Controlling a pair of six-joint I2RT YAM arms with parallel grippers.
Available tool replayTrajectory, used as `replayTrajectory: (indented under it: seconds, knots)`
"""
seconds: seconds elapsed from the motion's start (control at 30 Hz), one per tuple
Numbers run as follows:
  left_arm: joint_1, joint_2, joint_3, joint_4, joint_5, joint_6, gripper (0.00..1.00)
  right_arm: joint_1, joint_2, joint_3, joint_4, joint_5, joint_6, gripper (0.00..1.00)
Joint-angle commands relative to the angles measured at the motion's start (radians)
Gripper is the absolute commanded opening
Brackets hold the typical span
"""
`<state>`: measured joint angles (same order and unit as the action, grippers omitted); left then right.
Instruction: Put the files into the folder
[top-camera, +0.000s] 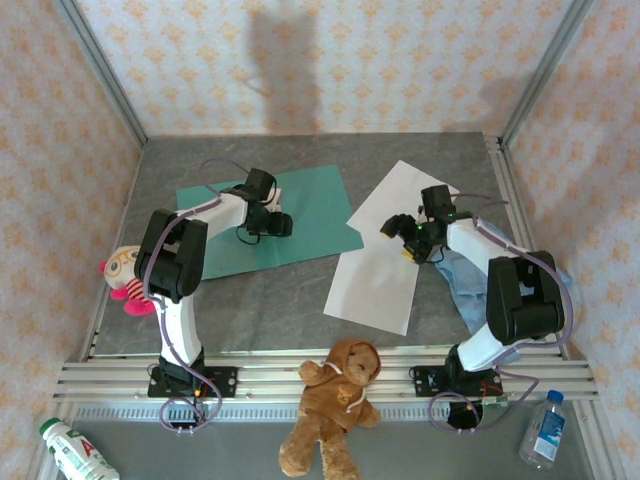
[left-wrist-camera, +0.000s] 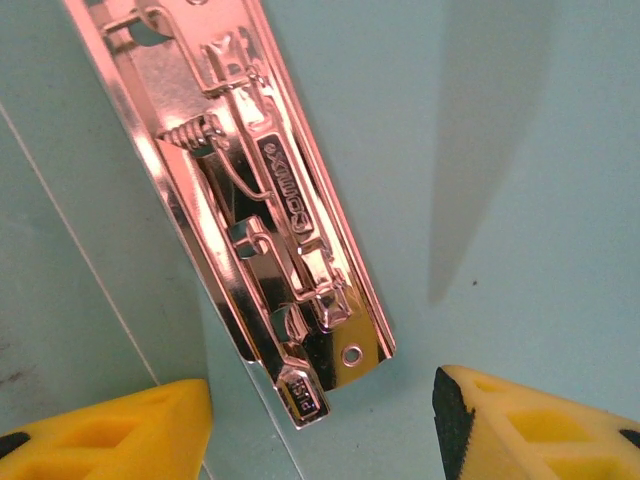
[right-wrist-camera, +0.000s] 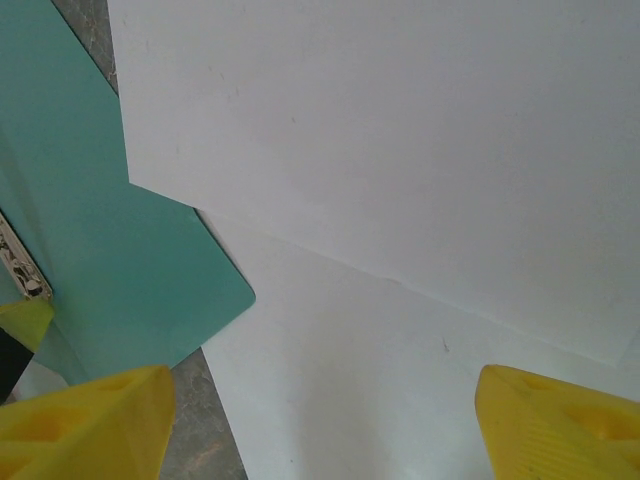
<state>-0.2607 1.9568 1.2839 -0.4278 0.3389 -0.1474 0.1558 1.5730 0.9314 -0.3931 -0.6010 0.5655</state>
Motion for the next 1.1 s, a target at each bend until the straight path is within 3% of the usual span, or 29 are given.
replayTrajectory:
  seconds: [0.0, 0.37, 0.57, 0.8, 1.07]
  knots:
    - [-0.009, 0.021, 0.024, -0.089, 0.019, 0.057, 0.61, -0.006, -0.031, 0.024, -0.037, 0.029, -0.027, 0.79]
    - [-0.061, -0.101, 0.207, -0.155, -0.015, -0.021, 0.73, -0.117, -0.014, 0.079, -0.024, 0.013, -0.031, 0.79]
    - [-0.119, -0.056, 0.285, -0.088, 0.037, -0.179, 0.74, -0.117, 0.087, 0.182, -0.011, -0.014, -0.038, 0.78]
    - [-0.148, 0.031, 0.325, -0.029, 0.001, -0.332, 0.73, -0.068, 0.261, 0.346, -0.028, -0.040, -0.041, 0.76]
    - [-0.149, 0.092, 0.324, -0.053, -0.037, -0.373, 0.74, 0.036, 0.421, 0.508, -0.056, -0.029, -0.044, 0.75]
